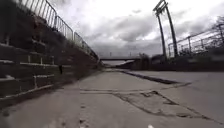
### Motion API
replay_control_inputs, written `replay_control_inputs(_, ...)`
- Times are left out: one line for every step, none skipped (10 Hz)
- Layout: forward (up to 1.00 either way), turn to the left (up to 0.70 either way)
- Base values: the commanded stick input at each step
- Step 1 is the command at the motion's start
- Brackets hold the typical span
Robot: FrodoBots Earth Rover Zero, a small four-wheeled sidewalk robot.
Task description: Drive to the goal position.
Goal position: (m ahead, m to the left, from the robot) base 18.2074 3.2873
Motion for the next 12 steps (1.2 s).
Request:
replay_control_inputs(1.0,0.0)
replay_control_inputs(1.0,0.0)
replay_control_inputs(1.0,0.0)
replay_control_inputs(1.0,0.0)
replay_control_inputs(1.0,0.0)
replay_control_inputs(1.0,0.0)
replay_control_inputs(1.0,0.0)
replay_control_inputs(1.0,0.0)
replay_control_inputs(1.0,0.0)
replay_control_inputs(1.0,0.0)
replay_control_inputs(1.0,0.0)
replay_control_inputs(1.0,0.0)
